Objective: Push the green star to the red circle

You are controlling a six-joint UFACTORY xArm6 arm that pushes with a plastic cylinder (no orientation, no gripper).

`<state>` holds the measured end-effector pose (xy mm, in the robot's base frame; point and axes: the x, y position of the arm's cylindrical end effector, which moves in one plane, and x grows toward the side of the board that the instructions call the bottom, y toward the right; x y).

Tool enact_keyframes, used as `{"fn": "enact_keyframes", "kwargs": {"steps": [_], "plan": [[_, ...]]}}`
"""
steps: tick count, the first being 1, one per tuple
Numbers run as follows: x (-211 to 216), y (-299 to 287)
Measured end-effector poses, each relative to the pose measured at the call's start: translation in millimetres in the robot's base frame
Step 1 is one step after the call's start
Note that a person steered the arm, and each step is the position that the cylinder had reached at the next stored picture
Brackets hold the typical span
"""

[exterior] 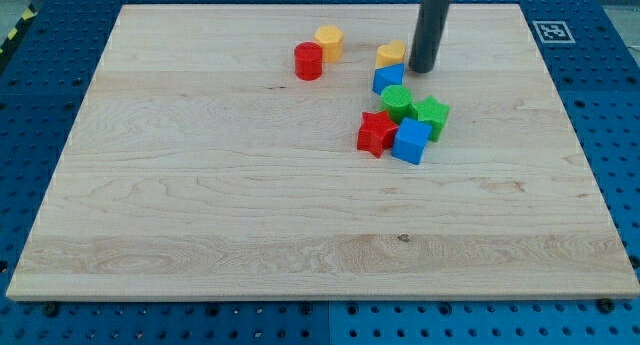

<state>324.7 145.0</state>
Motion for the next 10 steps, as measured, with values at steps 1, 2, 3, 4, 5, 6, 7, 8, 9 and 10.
{"fn": "enact_keyframes", "kwargs": {"steps": [1, 2, 3, 4, 5, 6, 7, 8, 9, 10], "plan": [[13.5, 40.0], [55.0, 46.4], [95.2, 46.4], [117.0, 28.4], [117.4, -16.0], [114.6, -70.9], [108.2, -87.9], [108.2, -87.4], [110.7, -85.7], [123.8, -63.0]]}}
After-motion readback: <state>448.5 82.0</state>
